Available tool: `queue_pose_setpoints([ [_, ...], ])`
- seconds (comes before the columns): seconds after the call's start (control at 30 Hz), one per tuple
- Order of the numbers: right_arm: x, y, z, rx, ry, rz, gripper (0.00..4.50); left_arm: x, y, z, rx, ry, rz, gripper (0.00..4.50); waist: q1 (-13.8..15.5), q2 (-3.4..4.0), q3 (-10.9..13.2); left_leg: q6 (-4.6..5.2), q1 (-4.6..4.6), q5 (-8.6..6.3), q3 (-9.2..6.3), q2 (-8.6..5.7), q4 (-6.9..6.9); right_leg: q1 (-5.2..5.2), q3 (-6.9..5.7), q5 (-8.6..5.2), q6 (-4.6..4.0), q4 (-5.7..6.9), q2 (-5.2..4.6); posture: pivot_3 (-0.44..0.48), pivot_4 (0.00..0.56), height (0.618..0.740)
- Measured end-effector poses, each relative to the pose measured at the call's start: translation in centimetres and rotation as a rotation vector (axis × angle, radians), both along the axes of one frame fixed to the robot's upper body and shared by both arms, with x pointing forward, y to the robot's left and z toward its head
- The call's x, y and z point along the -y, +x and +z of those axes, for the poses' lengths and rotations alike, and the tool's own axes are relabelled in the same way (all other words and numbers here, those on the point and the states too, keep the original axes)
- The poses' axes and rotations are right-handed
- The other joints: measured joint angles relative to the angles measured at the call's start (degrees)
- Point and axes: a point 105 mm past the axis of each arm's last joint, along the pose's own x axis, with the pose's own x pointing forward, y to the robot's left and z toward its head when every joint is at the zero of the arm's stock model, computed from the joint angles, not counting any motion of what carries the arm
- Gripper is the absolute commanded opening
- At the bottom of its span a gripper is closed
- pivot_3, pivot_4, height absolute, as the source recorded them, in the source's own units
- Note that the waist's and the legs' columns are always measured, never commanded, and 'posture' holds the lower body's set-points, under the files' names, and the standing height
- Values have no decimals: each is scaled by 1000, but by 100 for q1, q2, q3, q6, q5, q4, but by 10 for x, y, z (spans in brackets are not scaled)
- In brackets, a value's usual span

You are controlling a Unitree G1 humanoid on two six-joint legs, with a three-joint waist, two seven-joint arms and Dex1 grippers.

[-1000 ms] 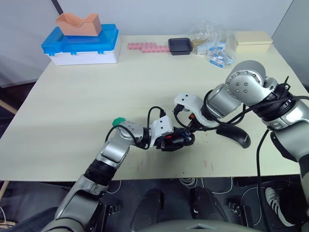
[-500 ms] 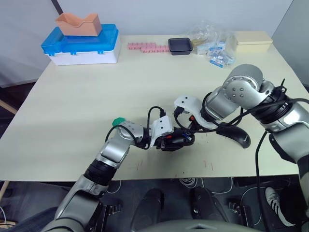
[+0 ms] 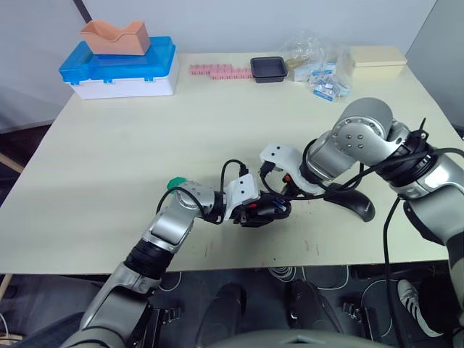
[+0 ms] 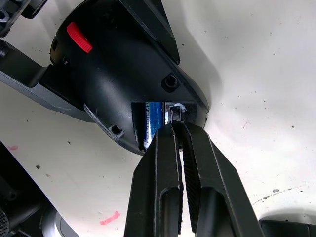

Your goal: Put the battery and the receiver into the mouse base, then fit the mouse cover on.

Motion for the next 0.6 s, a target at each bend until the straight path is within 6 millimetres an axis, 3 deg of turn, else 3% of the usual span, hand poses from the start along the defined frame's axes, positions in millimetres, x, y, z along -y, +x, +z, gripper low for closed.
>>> queue_pose_setpoints([
  [0.6,-1,-1,-1,1,-11,5,0,0,-2,0,3,3,0,2956,-11,1,-1,0,1,0,-15,0,-8,0,-1,0,0,-6,0,0,150,740],
])
